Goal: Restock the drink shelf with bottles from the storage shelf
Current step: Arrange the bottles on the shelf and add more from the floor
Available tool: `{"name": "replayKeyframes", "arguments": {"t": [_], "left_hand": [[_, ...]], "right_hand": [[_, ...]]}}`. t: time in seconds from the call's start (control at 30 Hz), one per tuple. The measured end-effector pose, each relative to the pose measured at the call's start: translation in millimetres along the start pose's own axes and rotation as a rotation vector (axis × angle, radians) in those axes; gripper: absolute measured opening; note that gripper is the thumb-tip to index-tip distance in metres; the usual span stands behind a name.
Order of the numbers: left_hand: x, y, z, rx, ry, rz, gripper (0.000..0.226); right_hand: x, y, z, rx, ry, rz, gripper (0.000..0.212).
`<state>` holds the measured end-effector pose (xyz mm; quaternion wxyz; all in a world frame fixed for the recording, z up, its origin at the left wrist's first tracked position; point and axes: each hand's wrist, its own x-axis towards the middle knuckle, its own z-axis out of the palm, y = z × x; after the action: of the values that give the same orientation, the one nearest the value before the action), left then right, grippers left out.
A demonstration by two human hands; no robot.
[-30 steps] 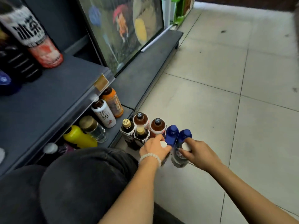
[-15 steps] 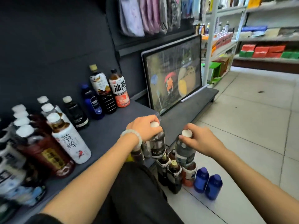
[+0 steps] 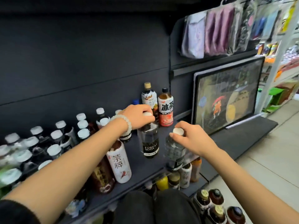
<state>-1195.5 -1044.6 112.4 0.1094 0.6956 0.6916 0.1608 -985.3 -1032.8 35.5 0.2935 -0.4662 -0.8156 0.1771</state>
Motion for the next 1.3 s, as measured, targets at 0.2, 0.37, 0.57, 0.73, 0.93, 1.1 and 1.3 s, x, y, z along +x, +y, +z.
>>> {"name": "replayKeyframes", "arguments": {"t": [0.2,0.37,0.57,0.73,0.93,1.1,1.3], "left_hand": [[38,-43,-12,0.084,-0.064,-0.08,0.007],[63,-81,-1,0.144,-0.165,-0.139,0.012],[86,-112,3,0.198,-0.239,-0.146,0.012],[90,-120,6,0.19,-0.258,-0.12,0.01],[88,-119,11,0.203,-0.281,-0.083,0.011],[88,-122,12,0.22,-0.304,-0.072,0.01],[80,-117,9,0.359,-0.315,-0.029,0.024]], "right_hand": [[46,-23,36,0.07,-0.053,-0.062,0.022],[66,-30,69,0.122,-0.136,-0.064,0.022],[74,-39,96,0.081,-0.213,-0.08,0.023],[78,-43,103,0.094,-0.234,-0.068,0.027],[77,-49,105,0.105,-0.235,-0.058,0.03],[76,-56,109,0.105,-0.242,-0.049,0.031],[72,-58,113,0.055,-0.241,-0.07,0.031]]}}
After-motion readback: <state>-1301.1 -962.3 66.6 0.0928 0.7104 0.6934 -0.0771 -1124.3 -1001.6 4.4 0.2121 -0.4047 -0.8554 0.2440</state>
